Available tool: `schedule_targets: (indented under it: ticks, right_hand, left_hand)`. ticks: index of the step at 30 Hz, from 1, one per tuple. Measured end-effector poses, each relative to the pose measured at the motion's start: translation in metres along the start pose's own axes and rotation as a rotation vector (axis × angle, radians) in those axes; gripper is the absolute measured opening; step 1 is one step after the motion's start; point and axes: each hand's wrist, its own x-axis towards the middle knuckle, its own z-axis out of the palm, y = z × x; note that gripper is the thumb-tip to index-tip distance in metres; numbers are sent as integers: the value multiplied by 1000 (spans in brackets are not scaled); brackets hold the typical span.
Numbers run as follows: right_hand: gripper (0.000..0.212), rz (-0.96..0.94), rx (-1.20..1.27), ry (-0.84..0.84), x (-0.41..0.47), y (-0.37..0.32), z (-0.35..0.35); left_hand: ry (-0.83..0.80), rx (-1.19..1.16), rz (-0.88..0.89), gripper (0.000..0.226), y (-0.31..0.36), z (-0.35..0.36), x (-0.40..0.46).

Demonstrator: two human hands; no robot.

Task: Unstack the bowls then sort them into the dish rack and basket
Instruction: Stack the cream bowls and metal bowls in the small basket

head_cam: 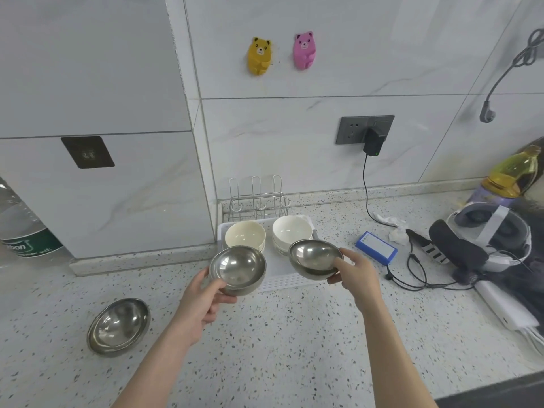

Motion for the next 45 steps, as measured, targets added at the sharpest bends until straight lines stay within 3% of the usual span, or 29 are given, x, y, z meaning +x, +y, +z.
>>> schedule_targets:
  ticks: [5,16,25,32,45]
  right_hand:
    - [22,12,-266,-108,35,-28,-8]
    - [21,192,-792,-328,91,-72,18]
    - [17,252,-736,-355,113,-59,47]
    - [14,149,-642,-263,107,-39,63]
    - [39,114,-613,-115,88,0,76]
  left_hand:
    - [-21,-22,-56,44,10,6,14]
    - [-42,-85,-142,21,14,8,31]
    - [-61,-173,-154,25,15,7,34]
    - [-53,-198,-150,26,12,6,35]
    - [-33,-122,-162,20,9,10,39]
